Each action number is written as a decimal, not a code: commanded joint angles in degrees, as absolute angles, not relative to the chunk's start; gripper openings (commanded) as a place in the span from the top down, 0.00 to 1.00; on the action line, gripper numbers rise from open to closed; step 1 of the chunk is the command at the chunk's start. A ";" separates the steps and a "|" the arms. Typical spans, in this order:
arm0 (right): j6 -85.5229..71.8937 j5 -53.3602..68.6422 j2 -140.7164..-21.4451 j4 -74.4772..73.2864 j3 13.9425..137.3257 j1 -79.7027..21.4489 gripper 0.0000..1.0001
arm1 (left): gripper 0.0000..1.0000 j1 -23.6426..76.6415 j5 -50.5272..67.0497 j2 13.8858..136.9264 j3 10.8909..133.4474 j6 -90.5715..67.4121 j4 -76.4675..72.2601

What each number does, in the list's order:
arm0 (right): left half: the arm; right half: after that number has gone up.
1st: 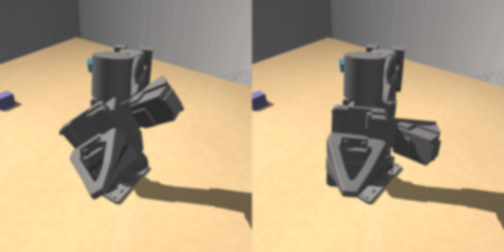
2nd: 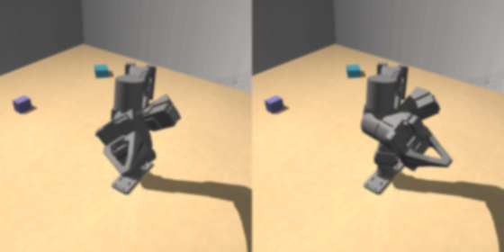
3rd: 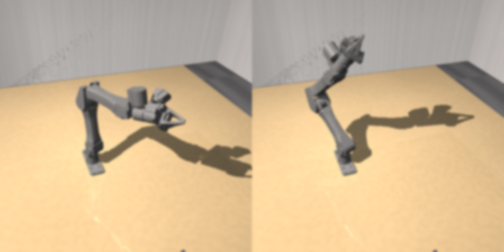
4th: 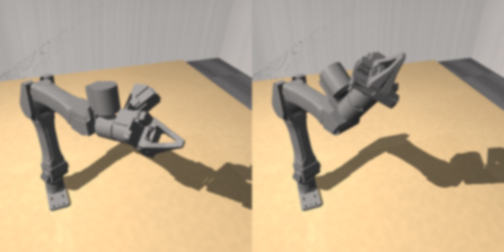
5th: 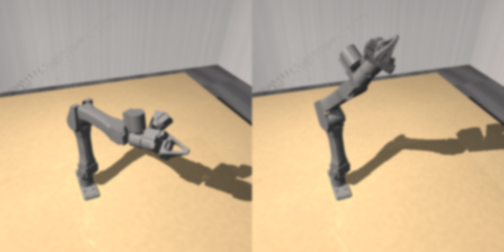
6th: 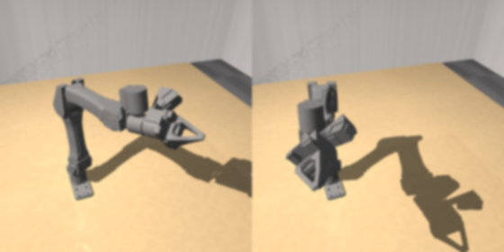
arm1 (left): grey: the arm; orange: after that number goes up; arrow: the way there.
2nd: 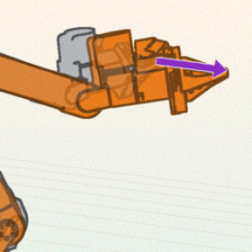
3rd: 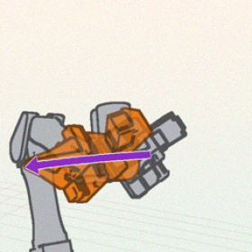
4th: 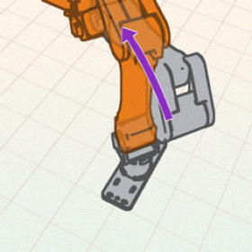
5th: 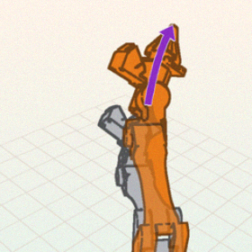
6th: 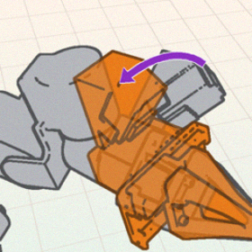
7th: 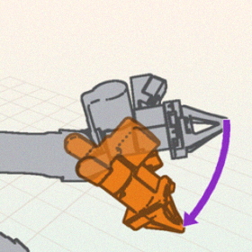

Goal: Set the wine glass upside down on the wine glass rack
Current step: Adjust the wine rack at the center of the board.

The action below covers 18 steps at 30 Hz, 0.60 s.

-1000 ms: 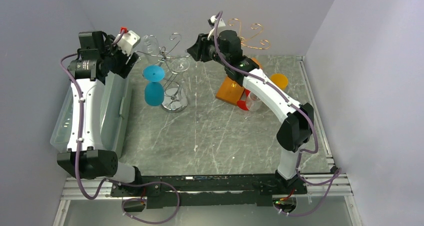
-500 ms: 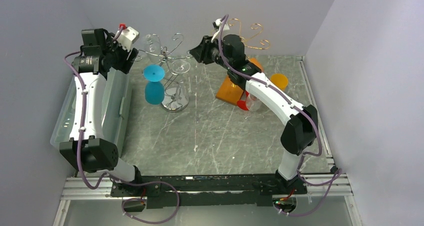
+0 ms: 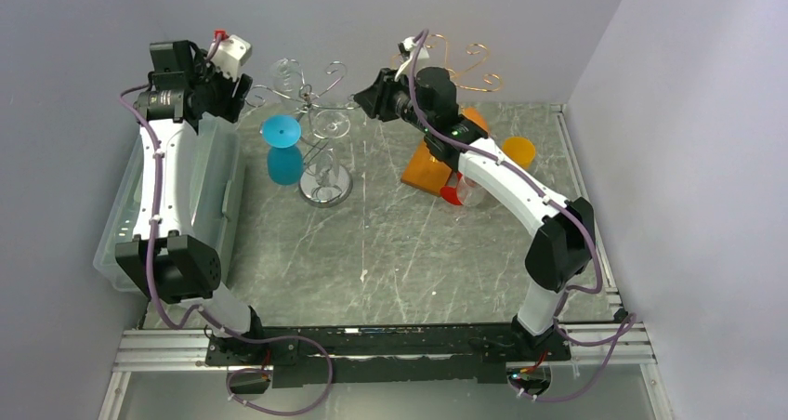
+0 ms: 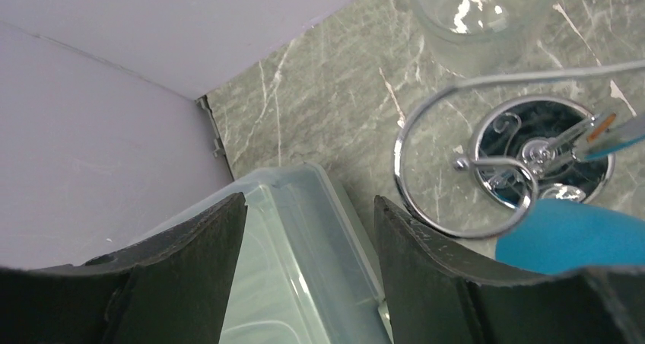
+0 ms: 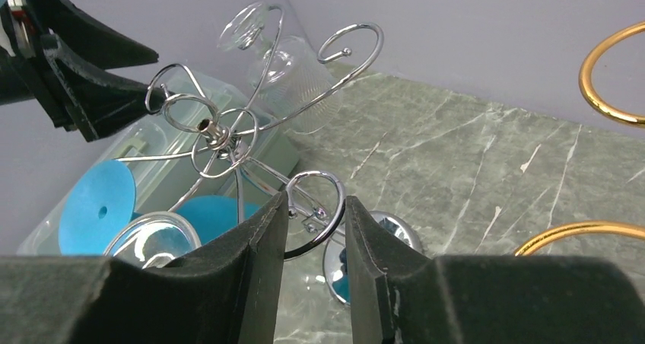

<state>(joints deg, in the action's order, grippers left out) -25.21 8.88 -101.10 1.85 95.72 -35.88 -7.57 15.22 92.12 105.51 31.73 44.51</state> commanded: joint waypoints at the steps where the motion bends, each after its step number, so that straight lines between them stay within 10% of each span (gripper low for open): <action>1: -25.63 9.39 -97.97 2.29 93.70 -37.39 0.67 | 0.32 -7.07 20.28 93.80 109.98 28.55 42.30; 18: -24.17 5.50 -99.65 -2.70 96.42 -38.67 0.67 | 0.27 -7.47 15.38 90.83 105.08 36.28 45.37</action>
